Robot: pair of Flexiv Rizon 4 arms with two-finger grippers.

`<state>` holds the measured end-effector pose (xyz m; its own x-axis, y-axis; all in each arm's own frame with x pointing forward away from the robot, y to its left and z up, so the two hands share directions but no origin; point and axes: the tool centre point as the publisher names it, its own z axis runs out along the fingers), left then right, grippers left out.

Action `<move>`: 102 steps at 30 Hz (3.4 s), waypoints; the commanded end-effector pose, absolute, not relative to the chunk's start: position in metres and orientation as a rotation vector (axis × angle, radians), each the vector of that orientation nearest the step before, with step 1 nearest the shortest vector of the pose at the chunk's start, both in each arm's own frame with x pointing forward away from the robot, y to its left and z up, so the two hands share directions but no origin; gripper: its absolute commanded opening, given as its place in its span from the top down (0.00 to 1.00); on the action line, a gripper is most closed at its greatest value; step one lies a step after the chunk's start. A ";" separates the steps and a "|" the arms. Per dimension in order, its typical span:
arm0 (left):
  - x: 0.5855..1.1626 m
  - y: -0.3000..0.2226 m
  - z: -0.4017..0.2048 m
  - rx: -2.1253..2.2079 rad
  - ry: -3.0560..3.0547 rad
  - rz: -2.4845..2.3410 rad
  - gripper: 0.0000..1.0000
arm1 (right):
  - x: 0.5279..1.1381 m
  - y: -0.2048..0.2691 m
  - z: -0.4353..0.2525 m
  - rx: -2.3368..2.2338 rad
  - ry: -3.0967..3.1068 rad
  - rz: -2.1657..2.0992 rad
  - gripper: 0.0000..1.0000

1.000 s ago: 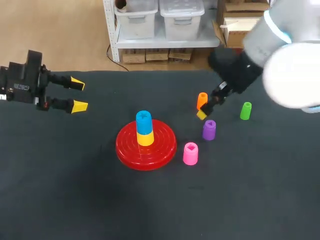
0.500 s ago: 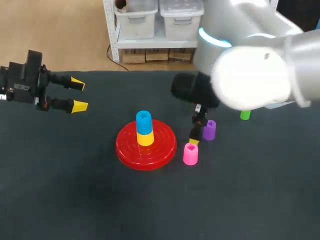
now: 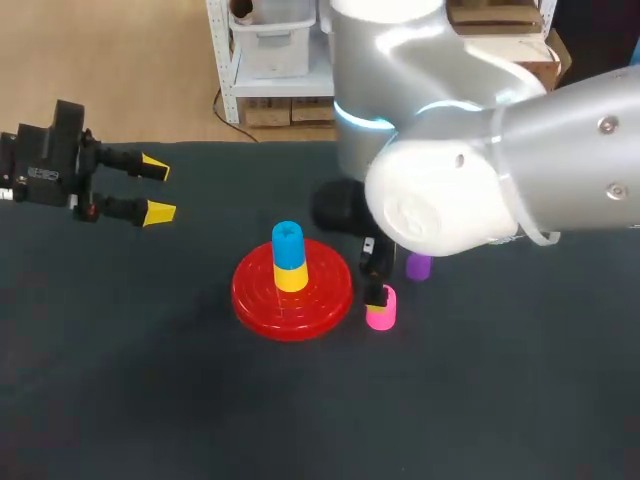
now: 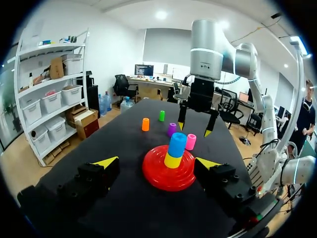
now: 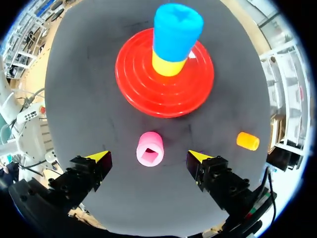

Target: Pick up and stack the cylinders on the red base in this order: pink,purple,orange,green

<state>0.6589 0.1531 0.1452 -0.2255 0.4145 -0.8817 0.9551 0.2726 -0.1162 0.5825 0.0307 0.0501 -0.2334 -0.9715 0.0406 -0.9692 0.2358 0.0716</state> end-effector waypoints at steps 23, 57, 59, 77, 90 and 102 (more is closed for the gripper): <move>0.660 0.154 0.144 1.250 1.777 -0.901 0.00 | 0.583 0.025 0.036 1.884 -2.438 -0.049 0.00; 0.660 0.154 0.144 1.250 1.777 -0.901 0.00 | 0.622 0.022 0.113 1.864 -2.612 -0.047 1.00; 0.660 0.154 0.144 1.250 1.777 -0.901 0.00 | 0.636 0.027 0.139 1.899 -2.614 -0.069 1.00; 0.660 0.154 0.144 1.250 1.777 -0.901 0.00 | 0.649 0.111 0.171 2.206 -2.157 -0.165 1.00; 0.660 0.154 0.144 1.250 1.777 -0.901 0.00 | 0.648 0.127 0.162 2.224 -2.161 -0.110 1.00; 0.660 0.154 0.144 1.250 1.777 -0.901 0.00 | 0.654 0.139 0.154 2.222 -2.135 -0.106 1.00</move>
<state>0.6590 0.1533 0.1452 -0.2258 0.4146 -0.8815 0.9550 0.2726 -0.1164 0.6495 0.1345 0.1543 0.0372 -0.9992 -0.0144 -0.9959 -0.0383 0.0817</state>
